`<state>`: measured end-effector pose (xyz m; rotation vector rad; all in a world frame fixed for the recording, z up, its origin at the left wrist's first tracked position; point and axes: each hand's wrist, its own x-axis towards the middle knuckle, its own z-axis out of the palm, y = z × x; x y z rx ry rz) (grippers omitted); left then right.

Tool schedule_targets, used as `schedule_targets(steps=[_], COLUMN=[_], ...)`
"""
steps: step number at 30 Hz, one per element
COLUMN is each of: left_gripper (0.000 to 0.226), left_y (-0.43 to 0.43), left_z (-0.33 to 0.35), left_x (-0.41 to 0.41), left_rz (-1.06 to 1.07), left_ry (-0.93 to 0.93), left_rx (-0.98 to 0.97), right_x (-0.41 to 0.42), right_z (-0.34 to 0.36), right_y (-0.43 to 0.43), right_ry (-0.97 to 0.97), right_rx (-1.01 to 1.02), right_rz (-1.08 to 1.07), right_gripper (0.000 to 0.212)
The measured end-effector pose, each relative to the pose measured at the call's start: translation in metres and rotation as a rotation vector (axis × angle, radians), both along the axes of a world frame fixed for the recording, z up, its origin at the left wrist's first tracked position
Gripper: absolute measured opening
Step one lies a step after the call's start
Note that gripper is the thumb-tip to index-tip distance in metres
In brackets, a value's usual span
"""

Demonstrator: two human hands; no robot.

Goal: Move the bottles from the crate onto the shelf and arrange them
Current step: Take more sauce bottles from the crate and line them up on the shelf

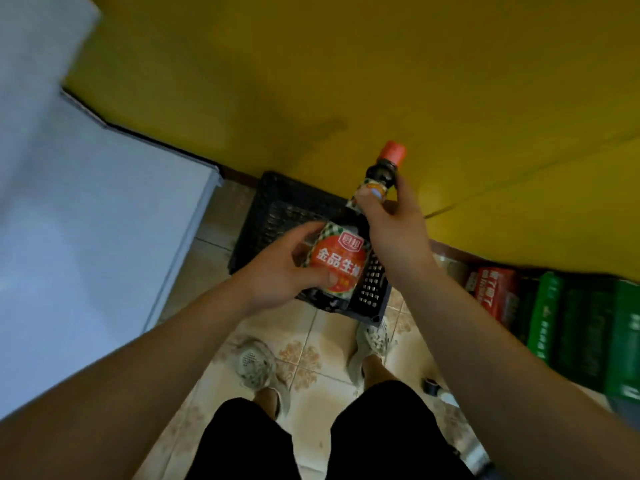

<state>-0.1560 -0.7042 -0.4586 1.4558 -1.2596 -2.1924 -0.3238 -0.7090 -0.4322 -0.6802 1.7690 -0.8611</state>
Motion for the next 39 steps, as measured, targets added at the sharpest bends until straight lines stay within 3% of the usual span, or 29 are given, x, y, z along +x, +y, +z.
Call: schedule_targets(steps=[4, 8, 17, 28, 32, 39], left_gripper=[0.072, 0.080, 0.099, 0.096, 0.084, 0.088], left_y=[0.017, 0.037, 0.107, 0.224, 0.281, 0.397], left_z=[0.126, 0.226, 0.355, 0.417, 0.422, 0.412], left_x=[0.036, 0.049, 0.037, 0.057, 0.079, 0.143], left_rz=[0.052, 0.124, 0.493, 0.820, 0.934, 1.092], left_ry=[0.005, 0.057, 0.095, 0.094, 0.037, -0.109], left_rx=[-0.187, -0.338, -0.643, -0.821, -0.880, -0.887], right_x=[0.027, 0.045, 0.049, 0.101, 0.135, 0.222], right_z=[0.125, 0.223, 0.386, 0.465, 0.471, 0.466], right_y=[0.006, 0.002, 0.022, 0.113, 0.163, 0.264], right_ry=[-0.125, -0.029, 0.039, 0.039, -0.053, -0.154], right_rx=[-0.119, -0.294, -0.708, -1.032, -1.069, -1.051], right_rz=[0.053, 0.168, 0.629, 0.953, 1.054, 1.314], right_gripper=[0.066, 0.066, 0.051, 0.057, 0.057, 0.064])
